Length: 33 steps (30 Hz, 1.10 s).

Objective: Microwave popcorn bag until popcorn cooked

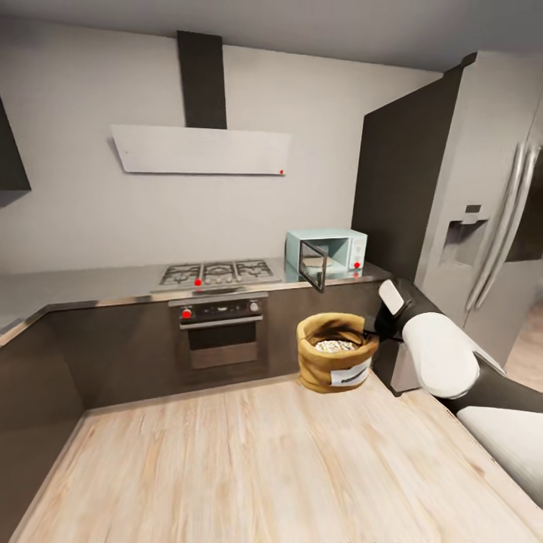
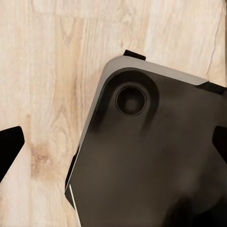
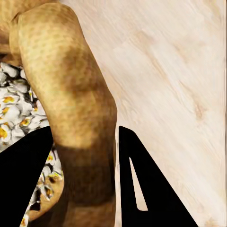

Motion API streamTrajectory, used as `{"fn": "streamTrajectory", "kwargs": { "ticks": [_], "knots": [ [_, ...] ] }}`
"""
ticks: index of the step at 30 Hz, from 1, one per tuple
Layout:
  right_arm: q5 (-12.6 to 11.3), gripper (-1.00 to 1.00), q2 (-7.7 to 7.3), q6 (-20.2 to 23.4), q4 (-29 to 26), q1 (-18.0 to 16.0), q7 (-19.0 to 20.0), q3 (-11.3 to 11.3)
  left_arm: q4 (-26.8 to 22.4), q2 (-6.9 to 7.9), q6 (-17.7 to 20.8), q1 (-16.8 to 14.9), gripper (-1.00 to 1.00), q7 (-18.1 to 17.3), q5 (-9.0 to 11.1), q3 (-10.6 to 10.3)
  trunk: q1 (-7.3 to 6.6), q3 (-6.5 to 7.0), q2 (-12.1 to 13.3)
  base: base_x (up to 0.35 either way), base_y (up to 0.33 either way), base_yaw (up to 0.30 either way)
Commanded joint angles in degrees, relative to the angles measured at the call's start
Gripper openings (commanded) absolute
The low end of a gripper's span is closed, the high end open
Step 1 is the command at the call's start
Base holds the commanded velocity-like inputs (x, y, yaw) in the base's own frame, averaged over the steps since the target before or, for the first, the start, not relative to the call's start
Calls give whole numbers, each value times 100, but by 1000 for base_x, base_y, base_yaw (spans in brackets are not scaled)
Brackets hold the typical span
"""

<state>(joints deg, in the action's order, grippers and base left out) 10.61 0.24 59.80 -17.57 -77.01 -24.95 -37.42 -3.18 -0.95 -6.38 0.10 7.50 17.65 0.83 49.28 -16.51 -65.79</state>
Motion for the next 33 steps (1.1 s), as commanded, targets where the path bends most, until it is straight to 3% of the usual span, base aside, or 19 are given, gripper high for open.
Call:
{"fn": "streamTrajectory", "kwargs": {
  "ticks": [1, 6, 33],
  "knots": [
    [27, -100, -60, 20, 3, -7, 15, -45, -7, -2, -12, 3, 100, 14, 19, 5, 0, -3, -4, 0, 0, -281],
    [20, -100, -135, 20, 8, -7, 16, -44, -7, -2, -12, 2, 100, 12, 19, 5, 0, 12, -4, 0, 0, -283],
    [20, -100, -139, 20, 17, -7, 16, -43, -9, -11, -12, 5, 100, 6, 3, 2, 0, 75, -4, 0, 0, -286]
  ]
}}
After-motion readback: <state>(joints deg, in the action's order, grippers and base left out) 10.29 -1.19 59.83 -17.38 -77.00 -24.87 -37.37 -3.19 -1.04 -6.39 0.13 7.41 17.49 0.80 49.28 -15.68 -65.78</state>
